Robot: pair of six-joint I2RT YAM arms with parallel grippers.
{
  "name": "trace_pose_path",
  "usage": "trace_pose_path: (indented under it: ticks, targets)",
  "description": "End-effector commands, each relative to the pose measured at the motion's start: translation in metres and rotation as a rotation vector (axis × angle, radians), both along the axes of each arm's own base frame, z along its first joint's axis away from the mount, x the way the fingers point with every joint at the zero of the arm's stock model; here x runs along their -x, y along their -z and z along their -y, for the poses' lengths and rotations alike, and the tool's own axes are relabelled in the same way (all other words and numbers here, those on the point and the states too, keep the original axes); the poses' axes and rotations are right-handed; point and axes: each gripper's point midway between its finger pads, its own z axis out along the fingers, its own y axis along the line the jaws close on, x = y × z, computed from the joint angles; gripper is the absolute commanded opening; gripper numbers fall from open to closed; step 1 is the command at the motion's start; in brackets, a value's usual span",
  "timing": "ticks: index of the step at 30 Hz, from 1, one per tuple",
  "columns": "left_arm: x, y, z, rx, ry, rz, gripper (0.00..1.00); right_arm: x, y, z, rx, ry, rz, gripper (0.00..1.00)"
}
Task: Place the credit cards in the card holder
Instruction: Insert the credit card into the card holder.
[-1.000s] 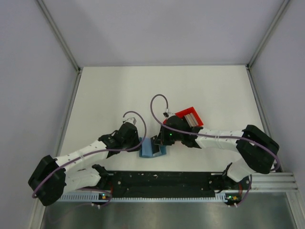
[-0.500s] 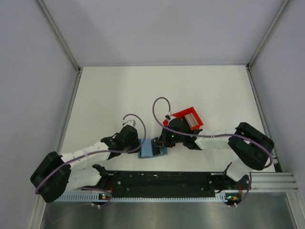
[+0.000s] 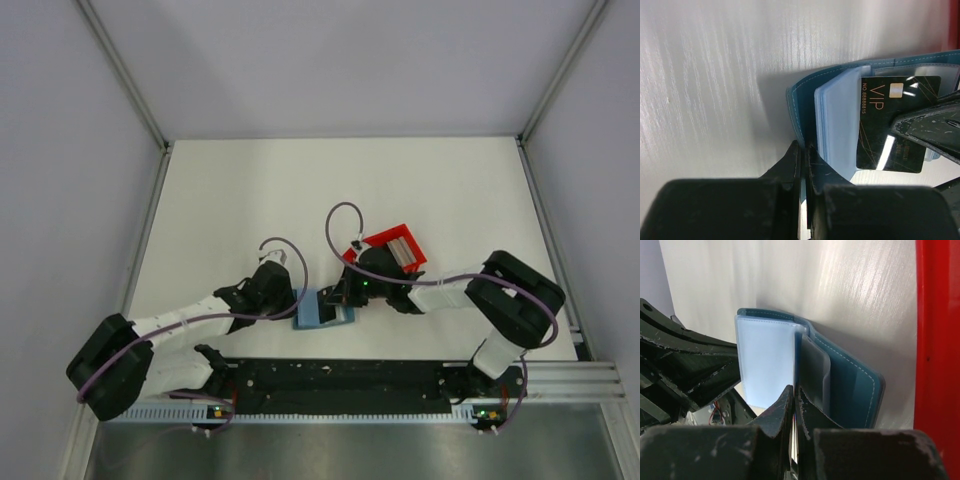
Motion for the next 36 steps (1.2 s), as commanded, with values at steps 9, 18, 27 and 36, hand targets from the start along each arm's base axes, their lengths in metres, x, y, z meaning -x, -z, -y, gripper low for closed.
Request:
trace_pose_path:
  ticks: [9,18,27,36]
  targets:
    - [0.014,0.024,-0.015,-0.083,-0.005,-0.081,0.0,-0.001,0.011,-0.004,-0.041,-0.018,0.016,0.0]
    - [0.016,0.027,-0.019,-0.104,-0.005,-0.091,0.0,-0.017,0.018,0.017,0.113,-0.018,0.109,0.0]
    - [0.018,0.03,-0.02,-0.117,-0.001,-0.104,0.0,-0.027,0.016,0.015,0.145,-0.026,0.153,0.0]
    - [0.016,0.027,-0.018,-0.103,-0.007,-0.094,0.0,-0.01,0.031,0.01,0.094,-0.032,0.039,0.0]
